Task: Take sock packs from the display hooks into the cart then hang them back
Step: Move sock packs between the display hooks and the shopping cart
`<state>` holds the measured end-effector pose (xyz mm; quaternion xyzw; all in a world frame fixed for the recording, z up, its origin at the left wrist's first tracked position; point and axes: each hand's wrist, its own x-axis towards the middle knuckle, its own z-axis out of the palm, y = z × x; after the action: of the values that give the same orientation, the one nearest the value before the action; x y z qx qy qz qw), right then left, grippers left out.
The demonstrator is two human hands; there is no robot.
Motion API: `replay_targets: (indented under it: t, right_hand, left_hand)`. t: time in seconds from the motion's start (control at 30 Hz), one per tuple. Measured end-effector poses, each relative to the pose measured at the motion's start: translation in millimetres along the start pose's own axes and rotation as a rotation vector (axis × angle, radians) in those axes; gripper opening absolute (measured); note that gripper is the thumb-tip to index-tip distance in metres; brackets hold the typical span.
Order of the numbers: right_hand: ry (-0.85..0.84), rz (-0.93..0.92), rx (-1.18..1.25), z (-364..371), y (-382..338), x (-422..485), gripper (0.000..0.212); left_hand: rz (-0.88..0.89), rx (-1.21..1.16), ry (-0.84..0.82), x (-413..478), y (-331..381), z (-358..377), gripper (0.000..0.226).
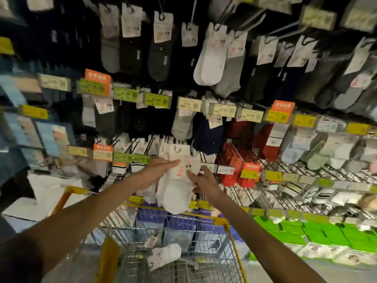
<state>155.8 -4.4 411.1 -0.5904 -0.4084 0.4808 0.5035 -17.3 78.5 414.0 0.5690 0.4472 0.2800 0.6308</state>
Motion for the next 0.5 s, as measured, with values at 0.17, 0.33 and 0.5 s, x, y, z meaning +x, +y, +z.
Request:
replay_targets:
  t: [0.17, 0.33, 0.5]
  right_hand:
    - [0.063, -0.083, 0.008, -5.6, -46.0, 6.5, 0.033]
    - [0.131, -0.228, 0.079, -15.8, -96.8, 11.2, 0.025]
    - [0.096, -0.298, 0.092, -36.4, -170.8, 19.9, 0.030]
  left_hand:
    - [0.104, -0.043, -0.011, -4.1, 51.2, 0.6, 0.032]
    - [0.196, 0.073, -0.065, 0.8, 113.1, -2.4, 0.031]
    - [0.334, 0.076, -0.042, 8.7, 187.1, 4.1, 0.024]
